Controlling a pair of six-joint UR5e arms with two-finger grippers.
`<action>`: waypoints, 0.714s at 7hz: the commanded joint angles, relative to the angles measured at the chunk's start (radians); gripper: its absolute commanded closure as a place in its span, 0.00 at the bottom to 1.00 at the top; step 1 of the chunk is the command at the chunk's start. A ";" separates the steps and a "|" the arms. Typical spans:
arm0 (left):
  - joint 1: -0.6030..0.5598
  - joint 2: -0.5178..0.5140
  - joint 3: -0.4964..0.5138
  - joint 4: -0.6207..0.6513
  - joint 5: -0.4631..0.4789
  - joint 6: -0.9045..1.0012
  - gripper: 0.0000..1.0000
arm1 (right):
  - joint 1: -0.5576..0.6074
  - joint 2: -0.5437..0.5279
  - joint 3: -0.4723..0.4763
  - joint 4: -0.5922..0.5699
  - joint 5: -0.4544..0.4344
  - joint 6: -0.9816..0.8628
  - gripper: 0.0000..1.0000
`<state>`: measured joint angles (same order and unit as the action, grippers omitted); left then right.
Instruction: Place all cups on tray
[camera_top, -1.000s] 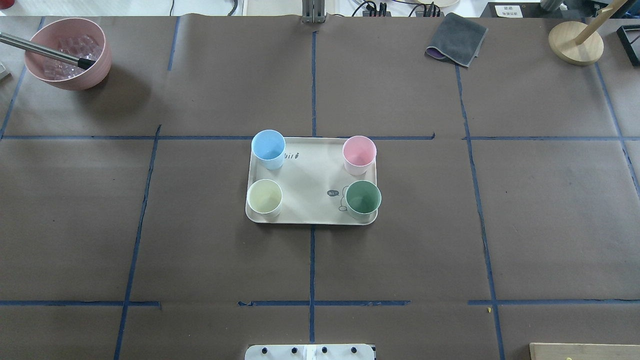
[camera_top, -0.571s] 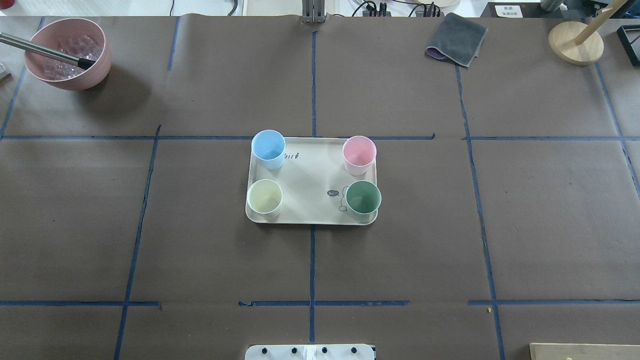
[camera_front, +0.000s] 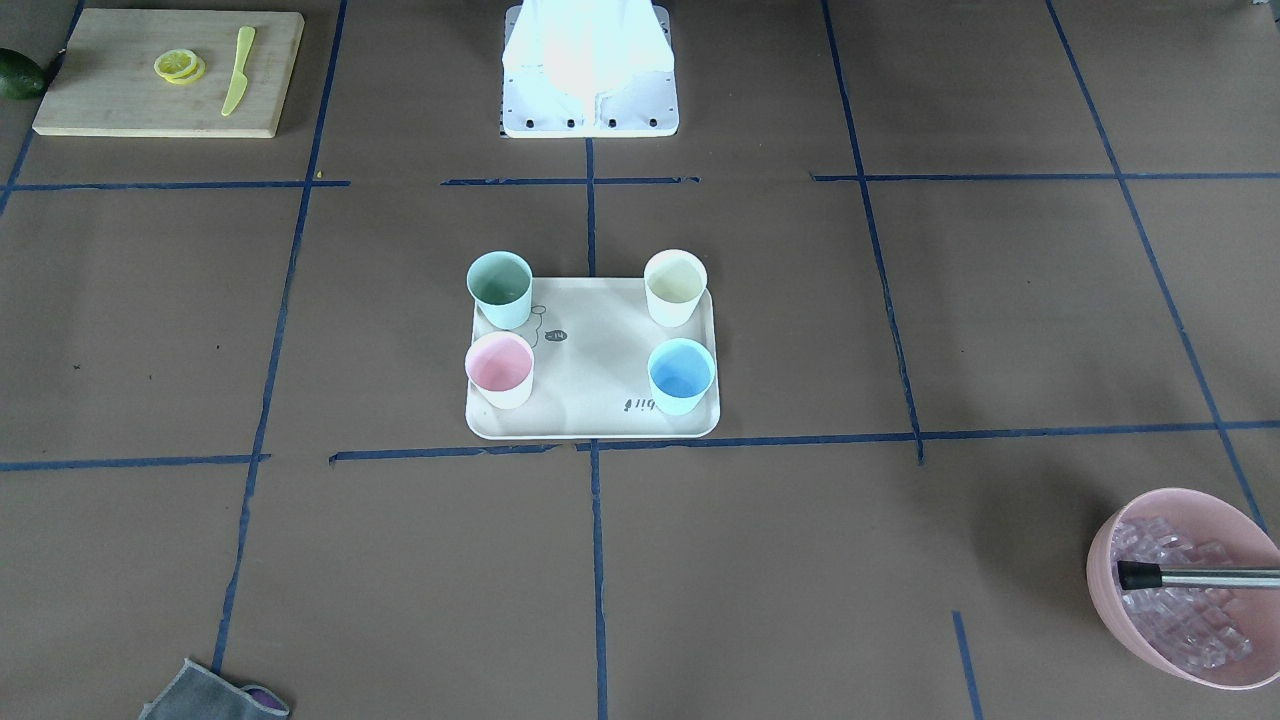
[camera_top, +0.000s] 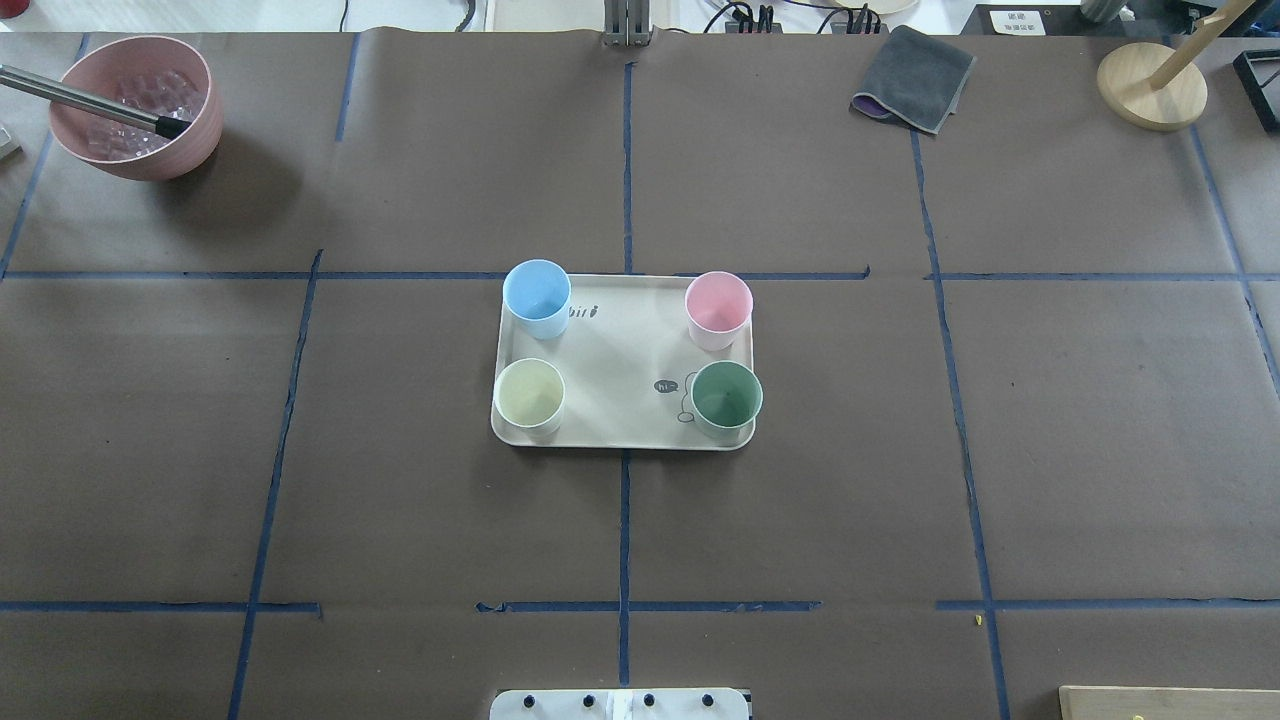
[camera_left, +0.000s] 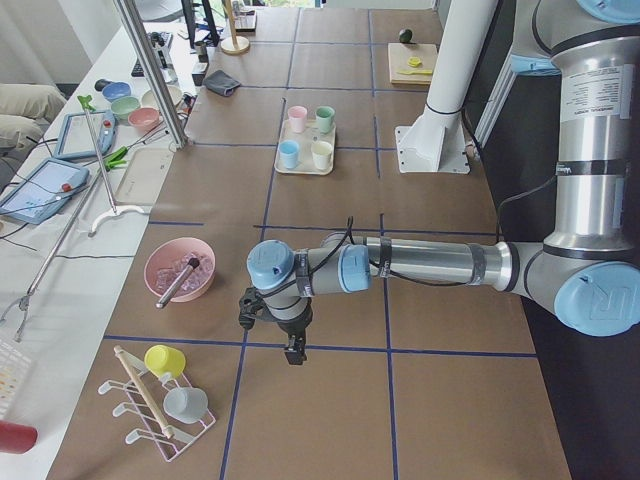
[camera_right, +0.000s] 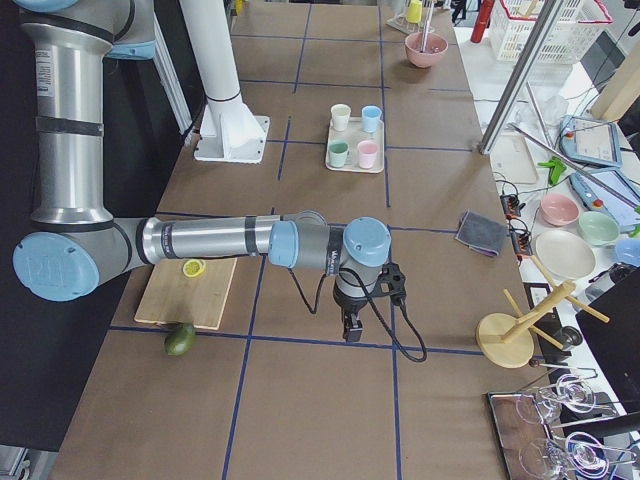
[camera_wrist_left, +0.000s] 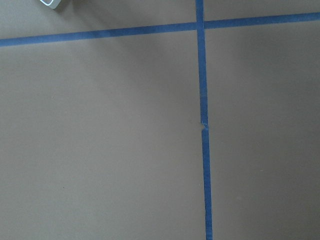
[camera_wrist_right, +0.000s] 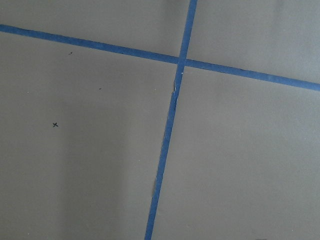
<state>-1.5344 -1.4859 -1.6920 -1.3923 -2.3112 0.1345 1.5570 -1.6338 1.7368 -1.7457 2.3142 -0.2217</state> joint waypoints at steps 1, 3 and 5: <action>0.000 0.038 -0.037 -0.008 0.003 0.002 0.00 | -0.001 -0.001 -0.006 0.000 0.001 -0.001 0.00; 0.008 0.038 -0.070 -0.011 0.006 0.007 0.00 | -0.001 -0.011 -0.008 0.000 0.002 -0.002 0.00; 0.008 0.036 -0.074 -0.011 0.003 0.007 0.00 | -0.001 -0.011 -0.008 0.000 0.002 -0.002 0.00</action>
<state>-1.5272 -1.4489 -1.7626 -1.4032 -2.3072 0.1408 1.5555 -1.6434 1.7290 -1.7457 2.3162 -0.2237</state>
